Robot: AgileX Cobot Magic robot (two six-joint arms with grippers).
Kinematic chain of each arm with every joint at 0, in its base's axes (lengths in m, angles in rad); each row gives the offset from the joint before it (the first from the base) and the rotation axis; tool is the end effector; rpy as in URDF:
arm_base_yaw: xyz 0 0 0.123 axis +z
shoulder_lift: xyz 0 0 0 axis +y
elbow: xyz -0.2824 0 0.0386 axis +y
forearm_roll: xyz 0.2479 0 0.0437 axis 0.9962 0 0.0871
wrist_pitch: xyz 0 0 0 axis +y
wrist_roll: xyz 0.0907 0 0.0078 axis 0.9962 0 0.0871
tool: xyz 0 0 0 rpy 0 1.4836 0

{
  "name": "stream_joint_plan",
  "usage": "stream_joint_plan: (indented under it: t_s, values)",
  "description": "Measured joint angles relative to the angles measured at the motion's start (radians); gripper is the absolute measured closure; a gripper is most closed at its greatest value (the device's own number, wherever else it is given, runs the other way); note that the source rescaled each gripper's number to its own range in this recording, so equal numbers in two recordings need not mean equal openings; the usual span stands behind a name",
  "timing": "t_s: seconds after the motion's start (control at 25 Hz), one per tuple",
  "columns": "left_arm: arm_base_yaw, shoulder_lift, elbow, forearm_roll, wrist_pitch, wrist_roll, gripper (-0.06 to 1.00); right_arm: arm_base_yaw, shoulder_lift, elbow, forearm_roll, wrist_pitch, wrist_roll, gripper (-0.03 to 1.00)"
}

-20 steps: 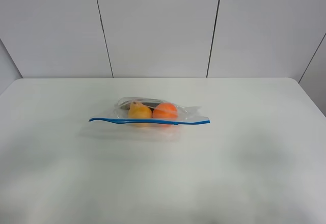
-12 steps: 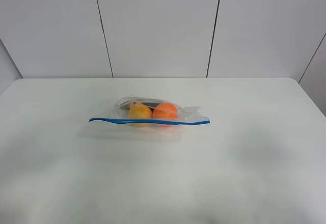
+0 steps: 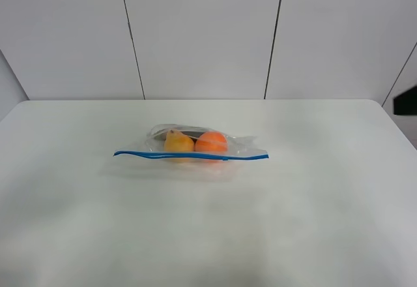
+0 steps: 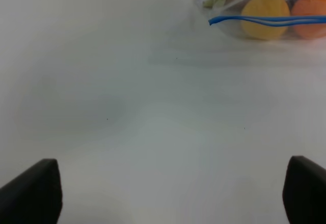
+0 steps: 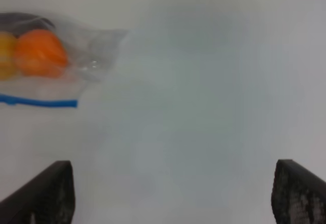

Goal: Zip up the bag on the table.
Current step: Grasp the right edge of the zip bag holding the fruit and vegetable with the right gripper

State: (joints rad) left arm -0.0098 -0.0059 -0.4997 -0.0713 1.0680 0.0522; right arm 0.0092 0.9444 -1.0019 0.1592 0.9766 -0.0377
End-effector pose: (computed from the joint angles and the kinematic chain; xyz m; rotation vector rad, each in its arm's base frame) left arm -0.0062 -0.0056 0.2766 0.0672 2.0433 -0.0589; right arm 0.1717 0.0135 0.3659 -0.0105 2.3956 0.1865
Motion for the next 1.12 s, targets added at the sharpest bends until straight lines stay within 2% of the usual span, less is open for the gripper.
stream_joint_plan:
  t_s: [0.2, 0.52, 0.68, 0.84, 1.0, 1.12]
  values:
    - [0.0, 0.0, 0.0, 0.0, 0.0, 0.0, -0.06, 0.0, 0.253, -0.079, 0.112, -0.006, -0.026, 0.07]
    - [0.0, 0.0, 0.0, 0.0, 0.0, 0.0, -0.06, -0.007, 0.697, -0.099, 0.583, -0.017, -0.256, 0.06]
    - [0.0, 0.0, 0.0, 0.0, 0.0, 0.0, -0.06, -0.034, 0.872, -0.099, 0.836, 0.021, -0.404, 0.06]
    - [0.0, 0.0, 0.0, 0.0, 0.0, 0.0, -0.06, -0.036, 1.014, -0.099, 1.016, 0.059, -0.498, 0.08]
    - [0.0, 0.0, 0.0, 0.0, 0.0, 0.0, -0.06, -0.036, 1.108, -0.099, 1.113, 0.108, -0.538, 0.11]
    - [0.0, 0.0, 0.0, 0.0, 0.0, 0.0, -0.06, -0.036, 1.132, -0.099, 1.149, 0.126, -0.56, 0.19]
